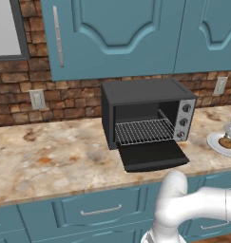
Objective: Pick up the bagel from the plate, place it on the toaster oven rack, close the door, and set the timer.
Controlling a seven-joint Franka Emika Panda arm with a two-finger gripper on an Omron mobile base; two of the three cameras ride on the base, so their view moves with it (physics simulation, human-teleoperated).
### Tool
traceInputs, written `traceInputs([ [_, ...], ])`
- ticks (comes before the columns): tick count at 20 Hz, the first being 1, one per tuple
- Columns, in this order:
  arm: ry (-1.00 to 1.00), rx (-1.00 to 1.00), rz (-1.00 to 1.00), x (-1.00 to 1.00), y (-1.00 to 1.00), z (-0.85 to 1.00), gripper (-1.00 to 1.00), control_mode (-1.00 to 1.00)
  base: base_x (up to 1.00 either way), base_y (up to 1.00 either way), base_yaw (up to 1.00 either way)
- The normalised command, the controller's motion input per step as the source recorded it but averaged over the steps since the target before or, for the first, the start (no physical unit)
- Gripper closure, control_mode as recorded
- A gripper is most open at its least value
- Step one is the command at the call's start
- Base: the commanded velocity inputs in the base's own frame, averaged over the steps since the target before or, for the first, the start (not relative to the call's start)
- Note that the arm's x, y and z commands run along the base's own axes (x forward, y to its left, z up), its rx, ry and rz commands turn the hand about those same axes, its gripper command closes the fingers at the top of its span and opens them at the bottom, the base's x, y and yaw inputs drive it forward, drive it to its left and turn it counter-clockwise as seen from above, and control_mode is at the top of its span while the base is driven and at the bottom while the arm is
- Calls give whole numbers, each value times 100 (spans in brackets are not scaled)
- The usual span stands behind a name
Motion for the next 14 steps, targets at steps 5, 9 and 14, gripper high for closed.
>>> traceInputs([
  [5,0,0,0,-1,-1,-44,100,-100,0,0,0],
  [9,-2,0,0,-16,0,-22,100,-100,0,0,0],
  [14,-9,0,0,-29,0,17,100,-100,0,0,0],
])
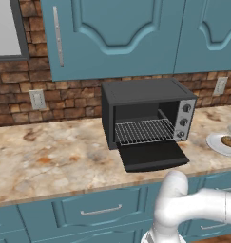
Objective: Pick up the bagel from the plate, place it on the toaster oven rack, close the door, and set the timer.
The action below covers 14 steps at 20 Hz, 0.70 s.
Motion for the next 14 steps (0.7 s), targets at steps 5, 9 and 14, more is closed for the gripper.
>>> traceInputs([
  [5,-15,0,0,-50,4,90,100,-100,0,0,0],
  [9,-13,0,6,-52,36,100,100,-100,0,0,0],
  [14,-8,-5,13,-60,61,82,100,-100,0,0,0],
])
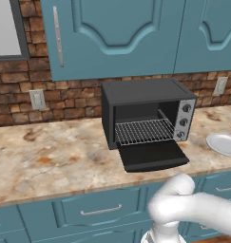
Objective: Pick up the bagel from the plate, place it on the toaster oven rack, close the door, and set the timer.
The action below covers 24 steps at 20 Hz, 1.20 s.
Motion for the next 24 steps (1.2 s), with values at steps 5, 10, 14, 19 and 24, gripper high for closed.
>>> traceInputs([
  [5,-11,-12,22,-61,76,51,100,-100,0,0,0],
  [10,-7,-13,27,-46,87,18,100,-100,0,0,0],
  [14,-2,-11,27,-28,94,3,100,-100,0,0,0],
  [19,0,-8,28,-6,96,7,100,-100,0,0,0],
  [24,-3,-1,25,0,85,25,100,-100,0,0,0],
])
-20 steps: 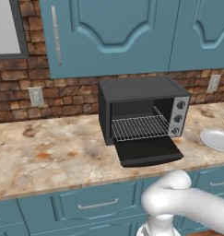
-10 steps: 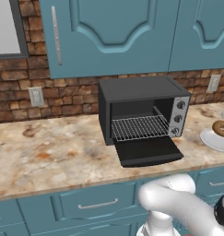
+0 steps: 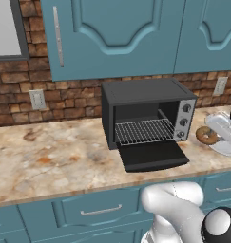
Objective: Pick up the bagel from the plate, place it on the toaster oven rack, close the door, and set the timer.
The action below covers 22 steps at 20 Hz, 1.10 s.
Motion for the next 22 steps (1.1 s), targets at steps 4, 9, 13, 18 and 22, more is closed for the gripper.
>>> traceInputs([
  [4,-1,0,21,6,67,18,100,-100,0,0,0],
  [9,-1,0,18,23,56,9,100,-100,0,0,0],
  [13,0,0,18,48,47,1,100,-100,0,0,0],
  [18,0,0,17,56,38,0,100,-100,0,0,0],
  [22,0,0,14,52,40,0,100,-100,0,0,0],
])
